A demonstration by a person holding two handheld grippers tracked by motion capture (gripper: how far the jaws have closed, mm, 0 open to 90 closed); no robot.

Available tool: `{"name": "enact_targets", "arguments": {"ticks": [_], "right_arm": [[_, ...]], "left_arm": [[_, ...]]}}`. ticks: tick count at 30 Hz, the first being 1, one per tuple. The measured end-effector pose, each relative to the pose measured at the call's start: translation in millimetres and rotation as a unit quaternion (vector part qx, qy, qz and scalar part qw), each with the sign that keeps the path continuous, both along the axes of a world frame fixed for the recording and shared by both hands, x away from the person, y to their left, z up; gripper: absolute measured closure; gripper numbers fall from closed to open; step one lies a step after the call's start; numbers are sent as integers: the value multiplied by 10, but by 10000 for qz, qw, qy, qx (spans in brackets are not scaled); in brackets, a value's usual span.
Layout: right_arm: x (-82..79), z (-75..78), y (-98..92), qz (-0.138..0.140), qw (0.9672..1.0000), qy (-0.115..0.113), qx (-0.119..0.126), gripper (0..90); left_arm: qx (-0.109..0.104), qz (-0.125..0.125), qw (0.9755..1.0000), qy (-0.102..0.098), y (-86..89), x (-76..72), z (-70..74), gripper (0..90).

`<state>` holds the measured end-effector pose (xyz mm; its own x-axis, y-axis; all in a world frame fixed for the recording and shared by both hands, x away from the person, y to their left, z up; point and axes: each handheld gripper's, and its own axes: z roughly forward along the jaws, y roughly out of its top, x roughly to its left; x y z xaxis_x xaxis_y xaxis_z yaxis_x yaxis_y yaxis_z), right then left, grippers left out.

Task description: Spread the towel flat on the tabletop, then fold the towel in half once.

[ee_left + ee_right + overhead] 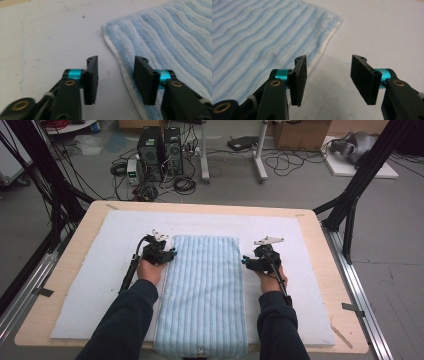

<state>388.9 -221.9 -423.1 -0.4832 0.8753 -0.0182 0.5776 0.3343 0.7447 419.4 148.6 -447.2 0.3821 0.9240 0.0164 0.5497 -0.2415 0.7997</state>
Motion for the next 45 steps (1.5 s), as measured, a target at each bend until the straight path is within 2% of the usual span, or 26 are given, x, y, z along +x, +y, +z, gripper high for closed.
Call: {"name": "enact_targets", "arguments": {"ticks": [1, 3, 5, 7, 9, 13, 14, 15, 19, 20, 23, 25, 27, 31, 38, 39, 41, 45], "right_arm": [[-40, 26, -10, 74, 10000, -51, 39, 415], [-63, 46, -22, 91, 9999, -96, 91, 386], [-113, 98, -62, 193, 9994, -177, 217, 322], [-183, 157, -97, 306, 9988, -241, 304, 253], [-262, 205, -133, 440, 9980, -292, 342, 192], [-423, 288, -213, 605, 9965, -444, 376, 117], [-459, 310, -235, 629, 9961, -493, 386, 117], [-486, 329, -259, 680, 9952, -562, 425, 117], [-544, 380, -321, 818, 9932, -623, 550, 116], [-538, 385, -336, 801, 9931, -639, 563, 115], [-523, 390, -377, 691, 9933, -630, 678, 115], [-520, 391, -384, 695, 9934, -616, 672, 115], [-520, 394, -383, 718, 9934, -609, 659, 115], [-524, 402, -384, 718, 9935, -605, 645, 115], [-483, 408, -340, 723, 9936, -609, 624, 114], [-474, 407, -328, 729, 9936, -604, 612, 114], [-449, 398, -307, 745, 9936, -579, 626, 115], [-349, 346, -258, 715, 9938, -434, 732, 115]], "left_arm": [[-124, -4, 9999, -36, 34, -17, 20, 433], [-358, -165, 9992, -4, 86, -49, 85, 399], [-706, -337, 9969, -106, 128, -105, 168, 339], [-1087, -513, 9924, -267, 177, -174, 245, 275], [-1405, -791, 9866, -240, 224, -229, 296, 250], [-1750, -1110, 9779, -279, 304, -365, 382, 216], [-1803, -1174, 9762, -282, 314, -398, 399, 215], [-1797, -1210, 9757, -325, 321, -427, 417, 215], [-1761, -1232, 9752, -522, 331, -492, 478, 213], [-1806, -1234, 9743, -548, 331, -496, 485, 215], [-1786, -1222, 9748, -534, 328, -499, 487, 216], [-1735, -1207, 9761, -515, 327, -501, 486, 216], [-1723, -1238, 9759, -516, 328, -510, 494, 216], [-1782, -1300, 9736, -577, 334, -518, 511, 217], [-1761, -1348, 9736, -544, 343, -489, 484, 218], [-1740, -1346, 9739, -556, 338, -484, 477, 218], [-1631, -1283, 9764, -593, 333, -468, 466, 220], [-1544, -1183, 9795, -531, 344, -419, 434, 246]]}}
